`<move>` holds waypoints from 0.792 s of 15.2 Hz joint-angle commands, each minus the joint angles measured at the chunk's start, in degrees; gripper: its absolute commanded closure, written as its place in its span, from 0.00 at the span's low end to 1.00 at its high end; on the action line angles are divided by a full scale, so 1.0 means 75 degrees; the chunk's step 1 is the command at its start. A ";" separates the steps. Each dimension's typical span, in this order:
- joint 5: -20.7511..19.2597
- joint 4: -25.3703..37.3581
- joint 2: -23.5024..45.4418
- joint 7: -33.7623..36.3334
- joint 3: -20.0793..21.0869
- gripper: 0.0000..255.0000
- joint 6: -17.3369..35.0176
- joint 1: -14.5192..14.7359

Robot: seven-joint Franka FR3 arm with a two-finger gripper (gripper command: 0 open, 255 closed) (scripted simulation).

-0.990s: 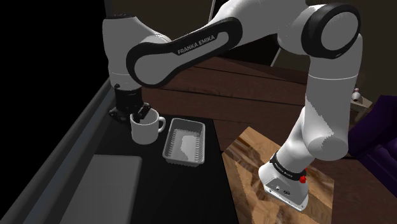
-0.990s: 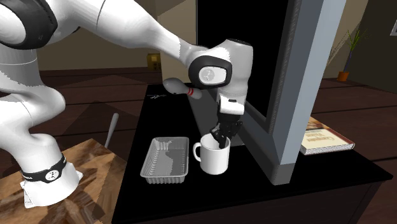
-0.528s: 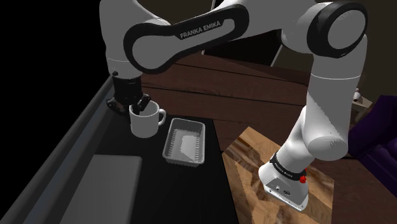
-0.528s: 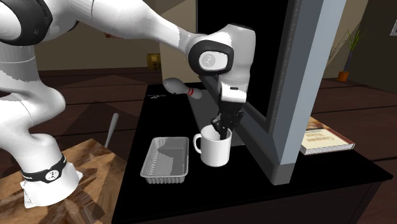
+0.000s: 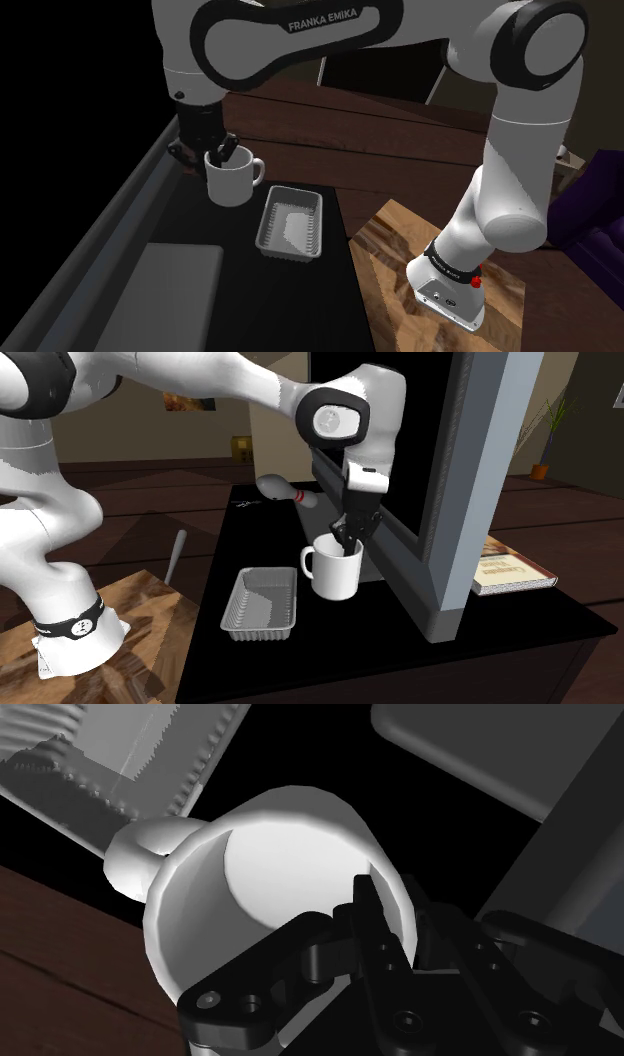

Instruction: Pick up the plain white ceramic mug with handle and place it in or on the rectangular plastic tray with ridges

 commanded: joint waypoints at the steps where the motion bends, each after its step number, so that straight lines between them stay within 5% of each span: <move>1: 0.0035 0.0178 -0.0099 -0.0027 0.0020 1.00 -0.0081 -0.0013; 6: 0.0079 0.0584 -0.0180 -0.0045 0.0043 1.00 -0.0559 -0.0001; 12: 0.1000 -0.1896 -0.2305 -0.0520 0.0158 1.00 -0.0008 -0.0494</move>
